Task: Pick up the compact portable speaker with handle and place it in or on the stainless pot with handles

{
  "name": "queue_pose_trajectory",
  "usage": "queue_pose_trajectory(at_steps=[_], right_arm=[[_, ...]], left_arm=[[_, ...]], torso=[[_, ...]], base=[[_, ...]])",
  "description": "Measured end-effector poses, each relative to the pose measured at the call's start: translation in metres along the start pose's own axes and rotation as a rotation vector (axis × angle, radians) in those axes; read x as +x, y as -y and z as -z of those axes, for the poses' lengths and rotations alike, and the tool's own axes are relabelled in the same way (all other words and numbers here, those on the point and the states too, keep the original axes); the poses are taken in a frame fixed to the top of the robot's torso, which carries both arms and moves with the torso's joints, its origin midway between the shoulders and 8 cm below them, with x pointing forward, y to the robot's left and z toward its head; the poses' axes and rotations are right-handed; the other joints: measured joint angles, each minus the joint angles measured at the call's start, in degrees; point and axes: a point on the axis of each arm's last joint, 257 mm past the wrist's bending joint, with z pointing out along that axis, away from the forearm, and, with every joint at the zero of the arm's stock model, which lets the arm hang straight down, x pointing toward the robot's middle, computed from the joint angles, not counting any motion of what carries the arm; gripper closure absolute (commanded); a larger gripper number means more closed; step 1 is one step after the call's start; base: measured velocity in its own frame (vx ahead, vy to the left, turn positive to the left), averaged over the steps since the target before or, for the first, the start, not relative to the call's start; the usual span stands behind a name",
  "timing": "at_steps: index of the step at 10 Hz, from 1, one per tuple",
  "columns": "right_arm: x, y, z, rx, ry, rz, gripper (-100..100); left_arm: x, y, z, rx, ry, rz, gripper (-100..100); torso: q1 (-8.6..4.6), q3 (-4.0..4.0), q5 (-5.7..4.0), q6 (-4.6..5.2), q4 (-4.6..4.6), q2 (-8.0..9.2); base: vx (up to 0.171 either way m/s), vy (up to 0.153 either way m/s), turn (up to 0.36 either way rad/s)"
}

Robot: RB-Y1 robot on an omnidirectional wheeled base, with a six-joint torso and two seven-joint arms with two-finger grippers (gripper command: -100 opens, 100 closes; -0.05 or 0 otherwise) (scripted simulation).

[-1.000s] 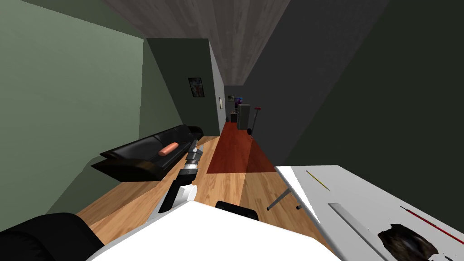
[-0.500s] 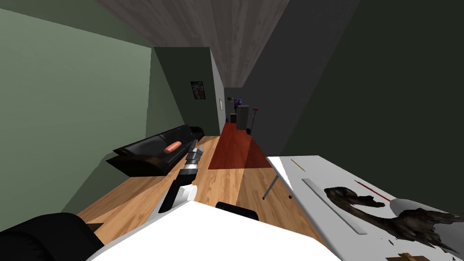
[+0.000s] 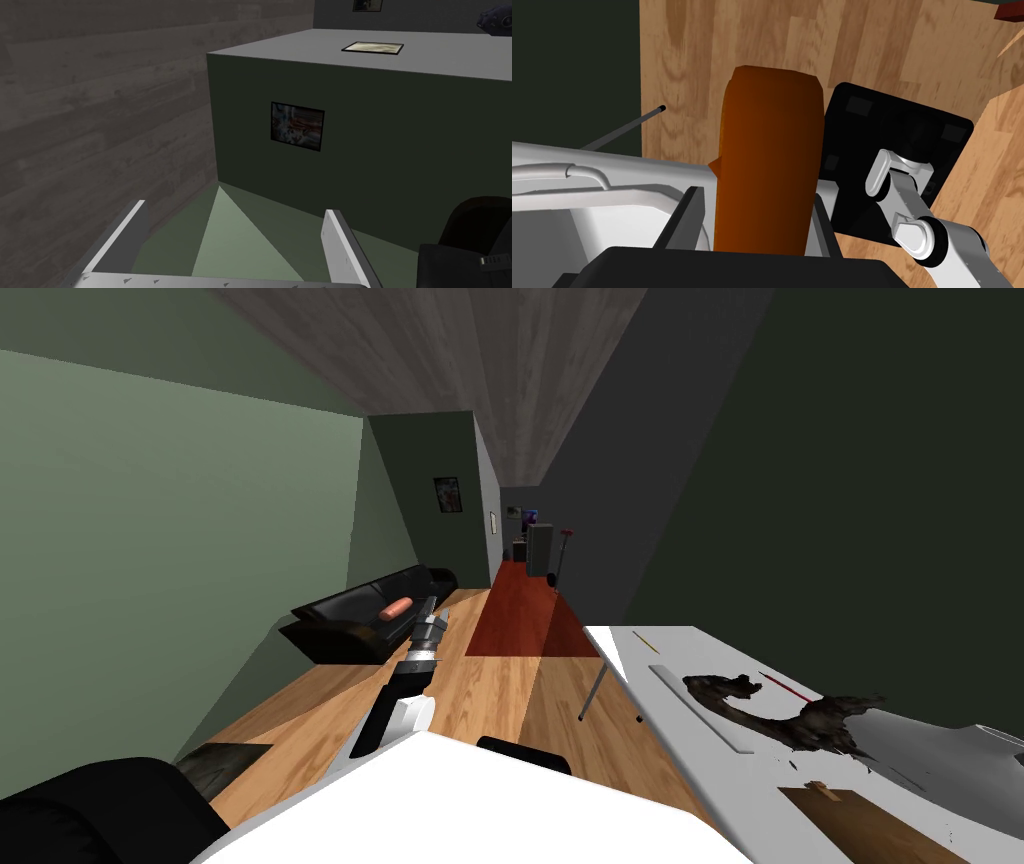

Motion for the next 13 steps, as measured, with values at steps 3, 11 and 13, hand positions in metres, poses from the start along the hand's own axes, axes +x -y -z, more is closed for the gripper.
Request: queue_pose_trajectory(at_steps=[3, 11, 13], right_arm=[[0.003, 0.000, 0.017, -0.008, 0.013, 0.002, 100], [0.018, -0.006, 0.063, -0.019, 0.050, -0.065, 100], [0.021, -0.010, 0.080, -0.015, 0.063, -0.092, 100]], left_arm=[[0.000, 0.000, 0.000, 0.000, 0.000, 0.000, 0], [0.000, 0.000, 0.000, 0.000, 0.000, 0.000, 0], [0.000, 0.000, 0.000, 0.000, 0.000, 0.000, 0]], torso=[[0.14, -0.28, 0.20, -0.09, -0.17, -0.41], [-0.93, -1.30, 0.90, -1.08, -0.89, -1.73], [-1.18, -1.51, 0.95, -1.21, -0.99, -2.06]], base=[[-0.024, -0.026, 0.102], [0.031, -0.044, 0.104], [0.084, -0.081, 0.096]])
